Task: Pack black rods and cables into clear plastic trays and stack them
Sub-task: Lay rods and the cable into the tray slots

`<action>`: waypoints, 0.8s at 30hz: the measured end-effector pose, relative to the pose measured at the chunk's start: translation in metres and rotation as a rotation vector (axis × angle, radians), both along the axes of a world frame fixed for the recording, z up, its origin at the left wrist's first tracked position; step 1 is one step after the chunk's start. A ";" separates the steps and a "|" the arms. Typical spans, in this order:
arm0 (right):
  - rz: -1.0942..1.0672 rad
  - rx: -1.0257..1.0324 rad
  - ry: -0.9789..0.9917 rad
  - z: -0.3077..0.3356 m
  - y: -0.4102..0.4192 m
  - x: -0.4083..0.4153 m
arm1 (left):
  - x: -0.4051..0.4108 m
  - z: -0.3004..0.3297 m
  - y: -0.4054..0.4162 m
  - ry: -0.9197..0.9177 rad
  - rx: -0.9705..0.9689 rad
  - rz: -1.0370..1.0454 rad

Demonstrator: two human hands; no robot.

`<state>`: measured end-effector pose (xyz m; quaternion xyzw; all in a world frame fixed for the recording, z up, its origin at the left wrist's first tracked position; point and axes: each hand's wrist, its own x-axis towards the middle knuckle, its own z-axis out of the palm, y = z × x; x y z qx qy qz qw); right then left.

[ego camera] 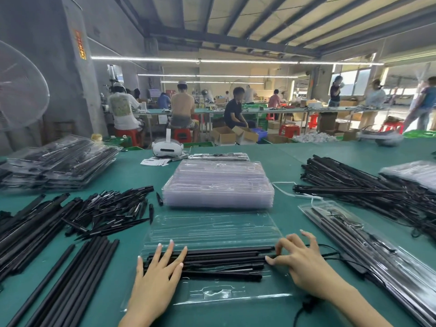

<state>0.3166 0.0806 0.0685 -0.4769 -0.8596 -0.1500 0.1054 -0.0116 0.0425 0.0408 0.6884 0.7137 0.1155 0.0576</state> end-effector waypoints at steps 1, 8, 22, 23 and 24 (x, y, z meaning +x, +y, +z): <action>-0.049 -0.062 -0.018 -0.004 0.000 0.002 | 0.000 0.001 -0.001 -0.007 0.003 -0.034; -0.028 -0.344 0.054 -0.018 0.008 0.016 | 0.014 0.009 -0.002 0.061 -0.036 -0.333; -0.095 -0.241 0.305 0.040 -0.019 0.080 | 0.069 0.045 -0.033 0.227 0.194 -0.454; -0.104 -0.258 0.286 0.038 -0.022 0.083 | 0.086 0.044 -0.041 0.166 0.289 -0.511; -0.128 -0.285 0.233 0.034 -0.025 0.085 | 0.102 0.044 -0.049 0.123 0.284 -0.557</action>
